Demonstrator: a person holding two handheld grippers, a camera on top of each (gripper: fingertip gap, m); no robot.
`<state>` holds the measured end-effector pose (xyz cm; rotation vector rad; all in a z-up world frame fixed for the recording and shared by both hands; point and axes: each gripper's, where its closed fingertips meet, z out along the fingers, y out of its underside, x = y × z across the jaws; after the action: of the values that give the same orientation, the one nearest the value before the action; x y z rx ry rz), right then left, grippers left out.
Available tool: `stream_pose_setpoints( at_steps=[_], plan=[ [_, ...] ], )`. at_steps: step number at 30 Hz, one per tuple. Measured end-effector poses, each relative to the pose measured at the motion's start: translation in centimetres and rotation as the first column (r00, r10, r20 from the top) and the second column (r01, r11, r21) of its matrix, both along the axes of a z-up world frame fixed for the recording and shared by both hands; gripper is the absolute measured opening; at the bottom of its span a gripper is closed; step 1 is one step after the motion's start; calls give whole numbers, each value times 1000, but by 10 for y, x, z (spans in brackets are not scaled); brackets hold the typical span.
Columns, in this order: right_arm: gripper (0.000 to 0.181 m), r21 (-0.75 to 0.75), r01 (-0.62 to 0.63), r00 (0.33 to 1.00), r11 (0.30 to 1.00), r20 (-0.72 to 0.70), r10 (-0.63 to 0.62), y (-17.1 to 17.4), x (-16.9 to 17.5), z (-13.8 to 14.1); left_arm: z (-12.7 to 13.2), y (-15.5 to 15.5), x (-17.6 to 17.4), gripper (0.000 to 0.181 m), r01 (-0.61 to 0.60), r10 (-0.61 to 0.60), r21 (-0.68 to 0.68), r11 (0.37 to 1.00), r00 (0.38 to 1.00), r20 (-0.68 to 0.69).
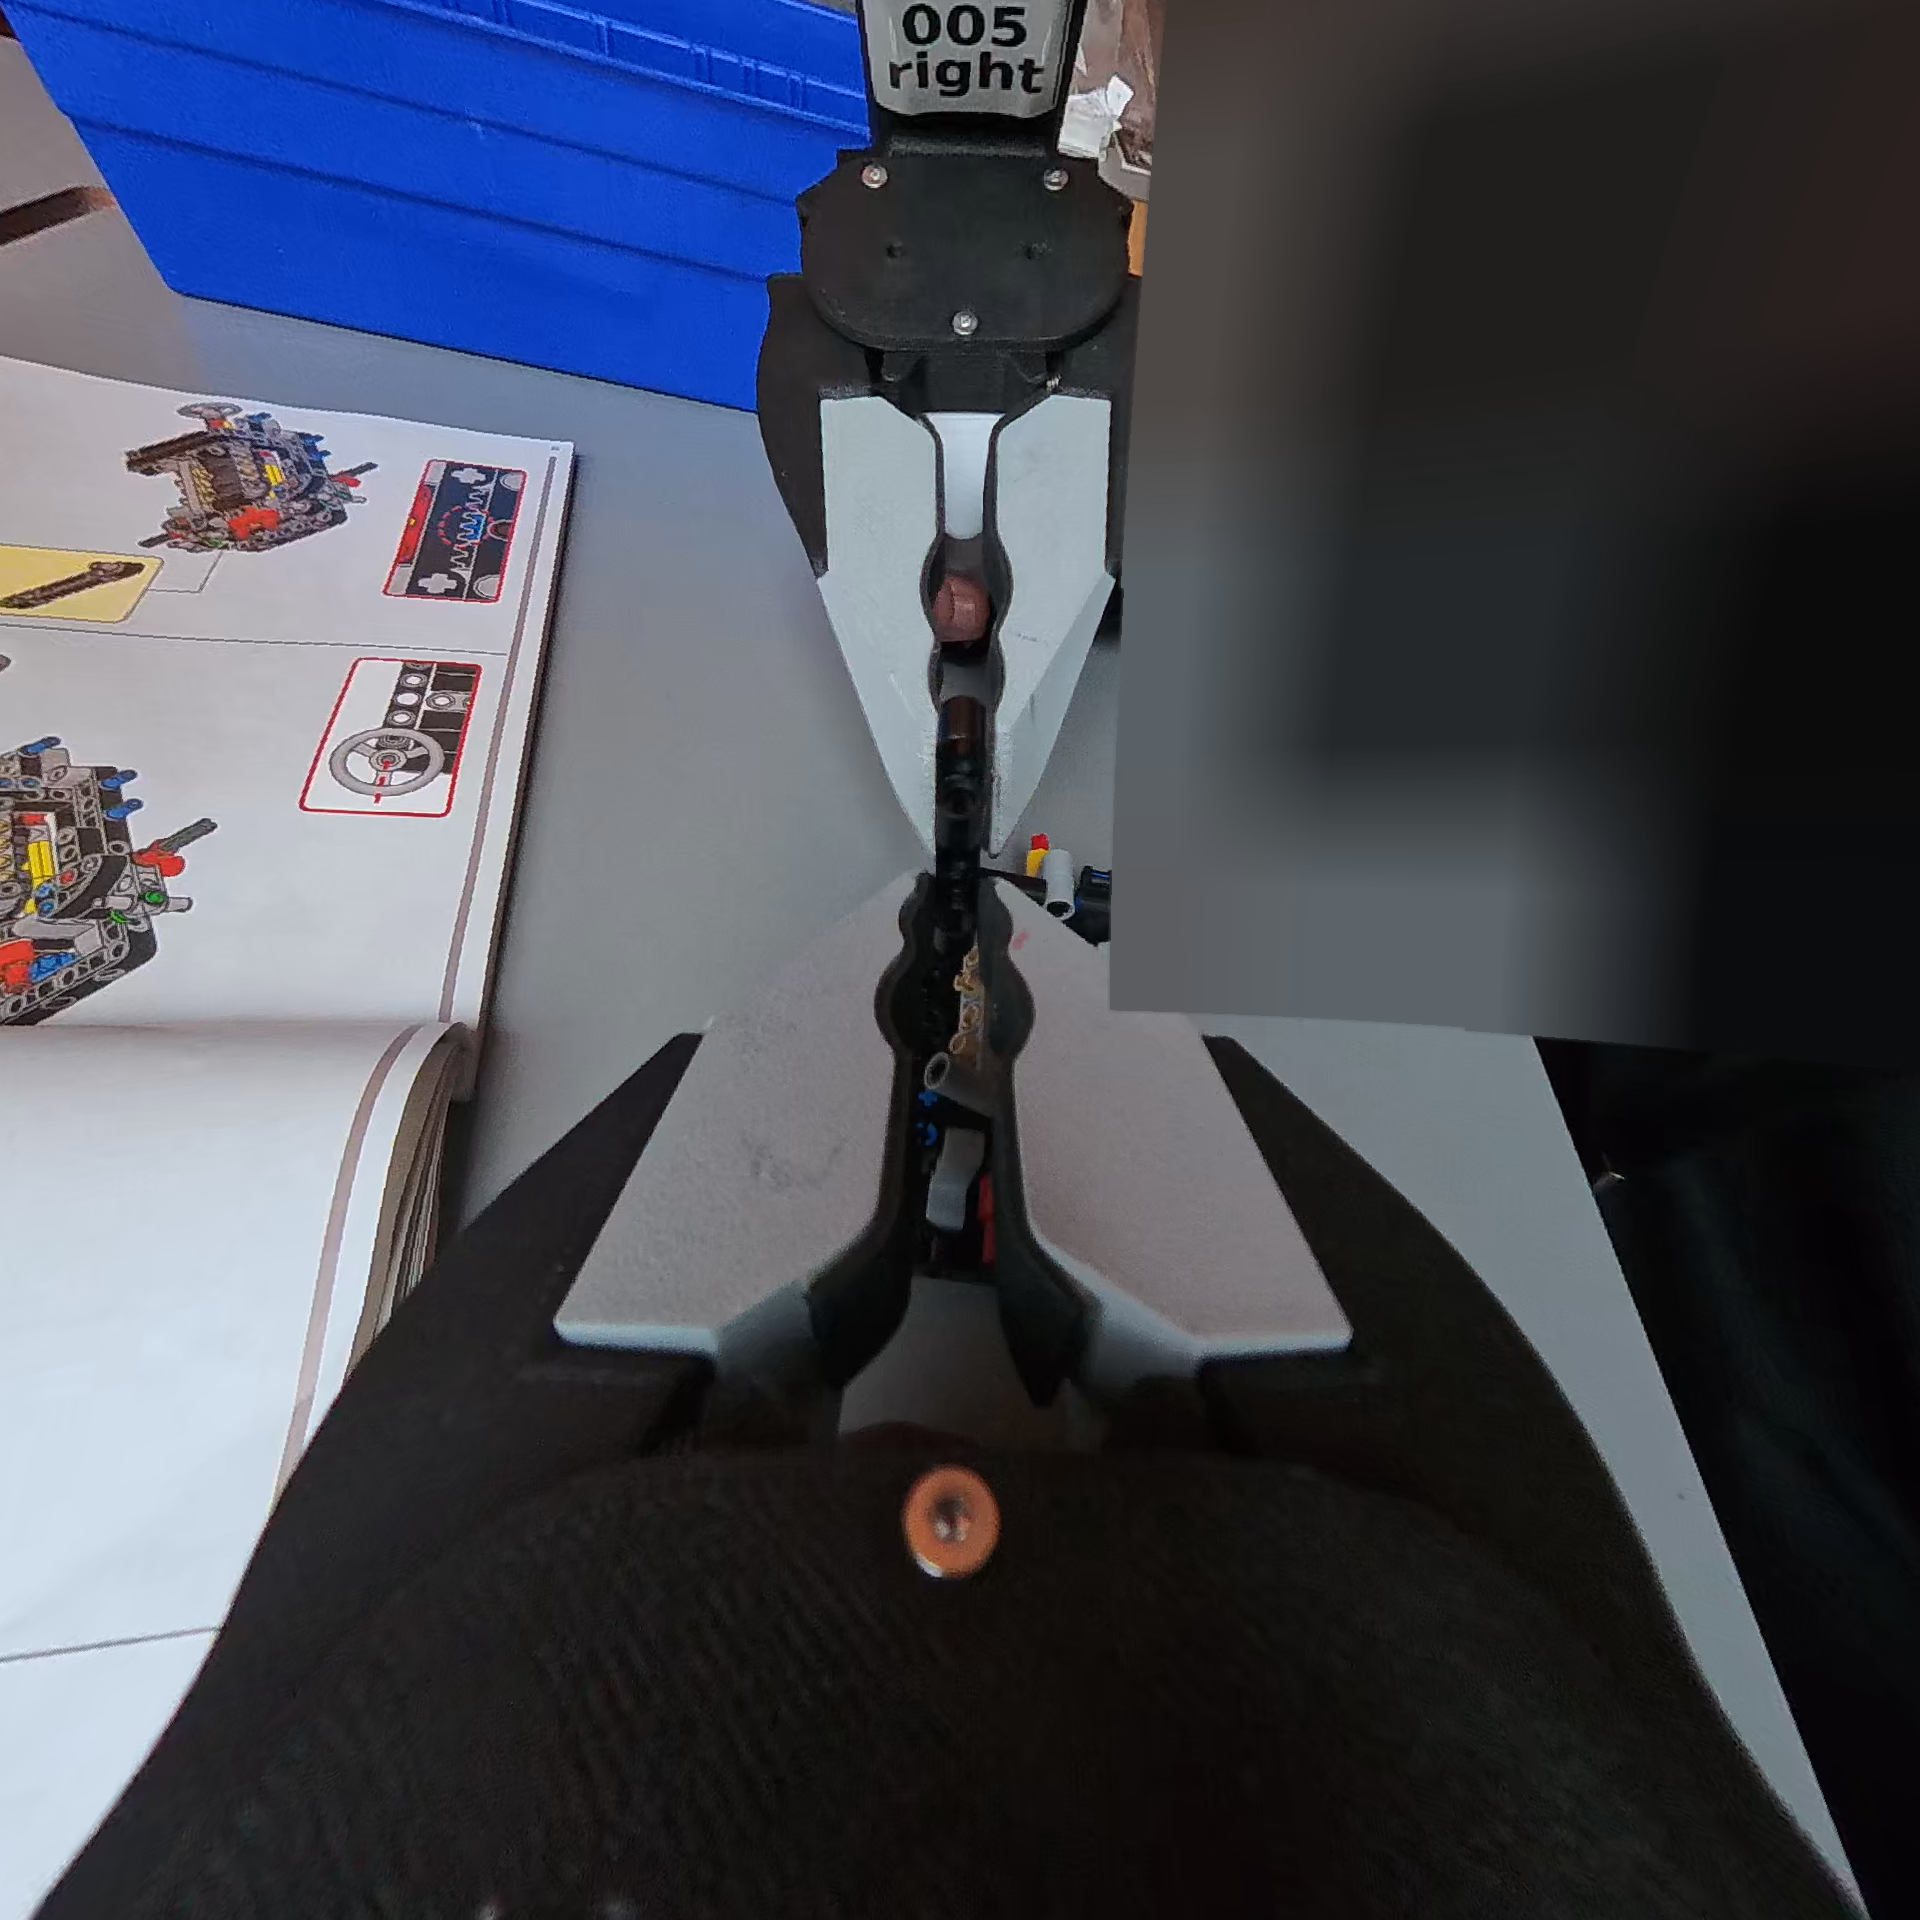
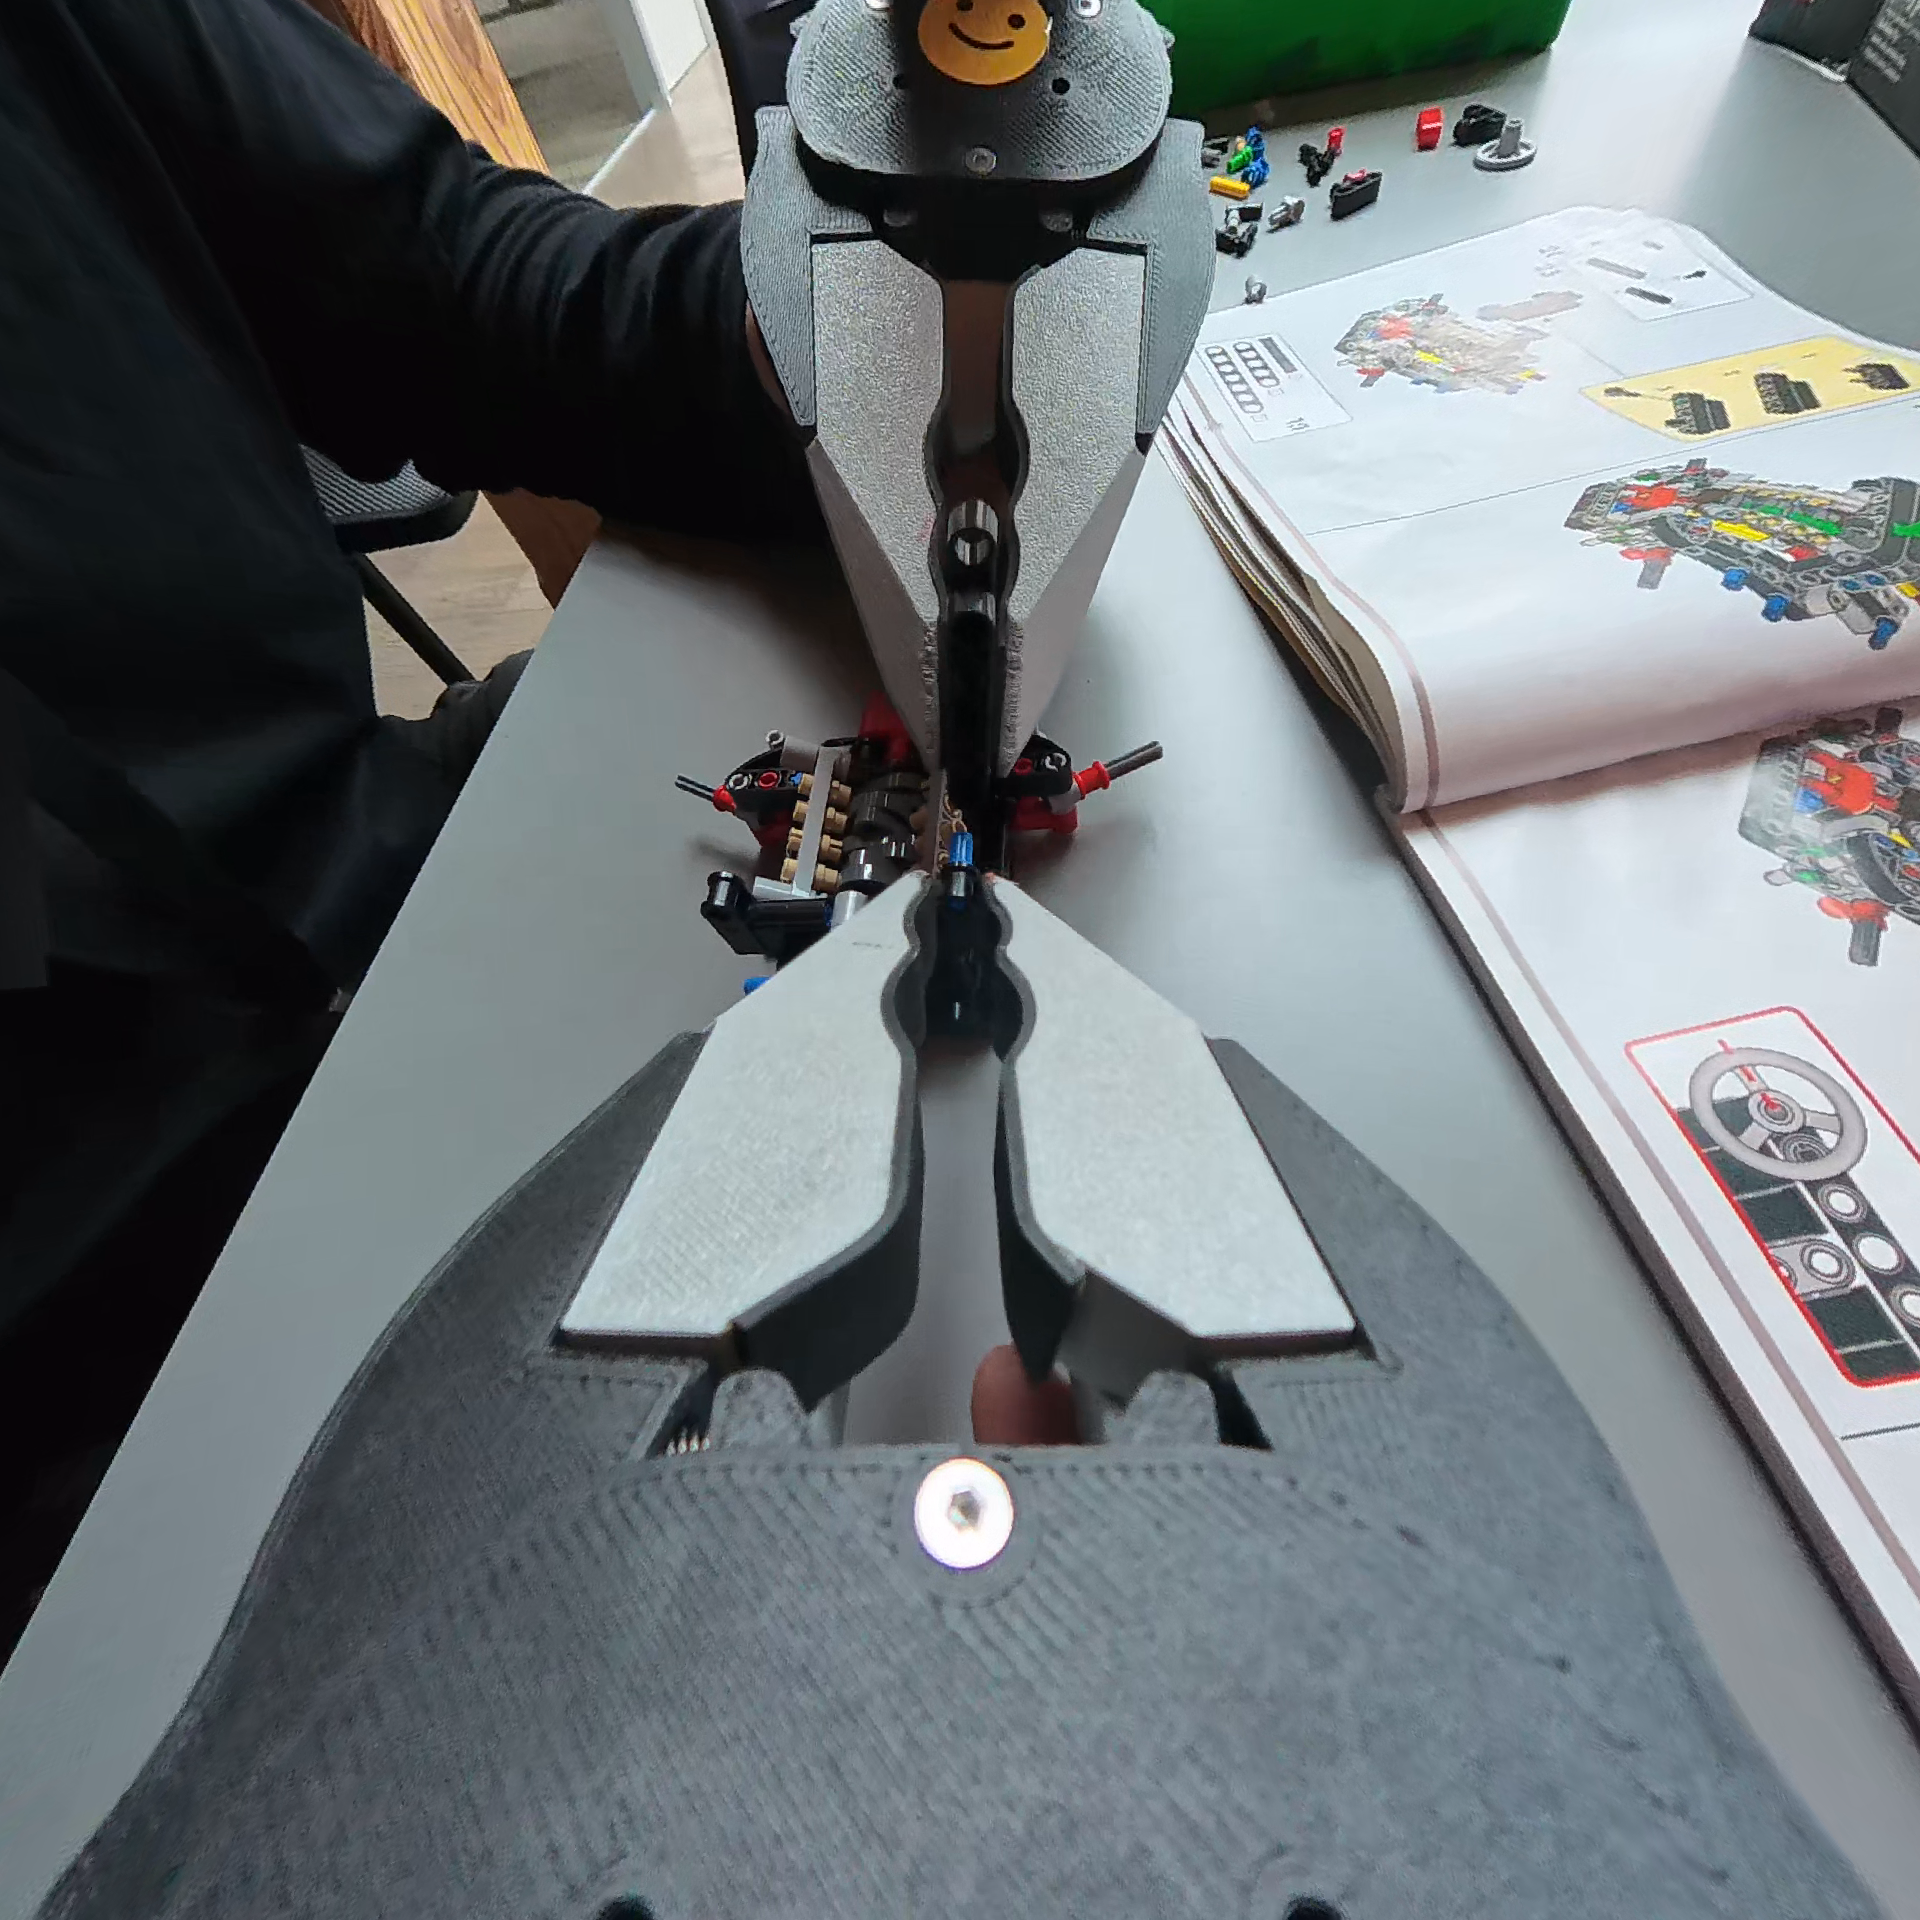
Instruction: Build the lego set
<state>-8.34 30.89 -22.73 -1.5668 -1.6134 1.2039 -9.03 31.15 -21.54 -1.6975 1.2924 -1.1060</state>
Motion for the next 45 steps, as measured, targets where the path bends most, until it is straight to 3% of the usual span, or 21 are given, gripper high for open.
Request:
stream_pose_setpoints(
  at_steps=[7, 45],
  plan=[
    [4, -8, 5, 1000, 1000, 5, -5, 1, -1, -1, -7, -2, 3, 5, 14, -15, -10, 1000, 999, -47],
    [3, 8, 10, 1000, 1000, 4, -10, 0, -3, -1, -5, -2, 7, 5, 0, 0, -103, 995, 1000, -5]
  ],
)
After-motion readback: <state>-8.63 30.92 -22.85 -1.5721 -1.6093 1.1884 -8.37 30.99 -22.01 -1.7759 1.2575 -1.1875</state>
